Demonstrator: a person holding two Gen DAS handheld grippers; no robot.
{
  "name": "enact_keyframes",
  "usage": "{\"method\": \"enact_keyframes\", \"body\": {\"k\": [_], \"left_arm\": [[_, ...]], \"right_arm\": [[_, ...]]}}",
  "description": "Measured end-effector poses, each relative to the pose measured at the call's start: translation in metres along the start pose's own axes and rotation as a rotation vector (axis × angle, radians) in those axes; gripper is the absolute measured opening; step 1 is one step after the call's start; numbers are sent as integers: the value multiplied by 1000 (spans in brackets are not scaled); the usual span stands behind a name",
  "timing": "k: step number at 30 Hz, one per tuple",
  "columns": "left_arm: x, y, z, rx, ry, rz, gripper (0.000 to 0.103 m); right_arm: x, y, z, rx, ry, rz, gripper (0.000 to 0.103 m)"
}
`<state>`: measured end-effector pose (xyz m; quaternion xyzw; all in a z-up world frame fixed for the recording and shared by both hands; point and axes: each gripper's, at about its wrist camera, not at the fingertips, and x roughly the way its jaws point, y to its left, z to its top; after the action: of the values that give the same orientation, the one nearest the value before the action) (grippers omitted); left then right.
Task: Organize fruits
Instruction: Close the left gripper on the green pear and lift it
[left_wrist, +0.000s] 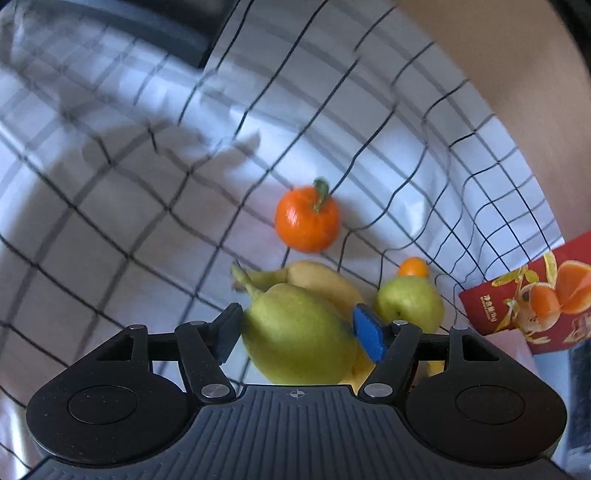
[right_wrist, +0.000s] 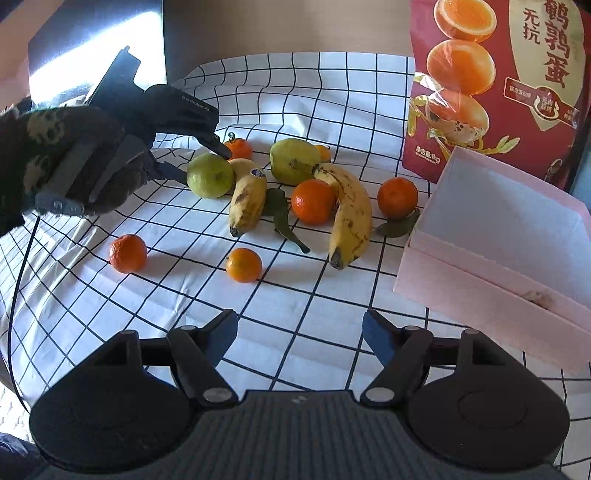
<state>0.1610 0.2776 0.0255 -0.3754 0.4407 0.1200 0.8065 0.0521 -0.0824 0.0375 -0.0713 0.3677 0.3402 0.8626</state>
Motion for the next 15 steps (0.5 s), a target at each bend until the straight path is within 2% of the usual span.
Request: {"method": "enact_keyframes", "body": {"k": [3, 7, 10, 13, 15], "left_arm": [[3, -2, 5, -17, 7, 9, 69], [5, -4, 12, -10, 6, 20, 60], [3, -7, 11, 21, 6, 22, 60], [-6, -17, 0, 139, -25, 16, 59], [-16, -26, -17, 277, -73, 10, 60]], "right_arm": [[0, -2, -2, 9, 5, -7, 75], [-1, -6, -5, 14, 10, -14, 75], [0, -8, -6, 15, 15, -21, 75], [-1, -11, -2, -8, 2, -29, 75], [-3, -11, 7, -47, -26, -40, 75]]}}
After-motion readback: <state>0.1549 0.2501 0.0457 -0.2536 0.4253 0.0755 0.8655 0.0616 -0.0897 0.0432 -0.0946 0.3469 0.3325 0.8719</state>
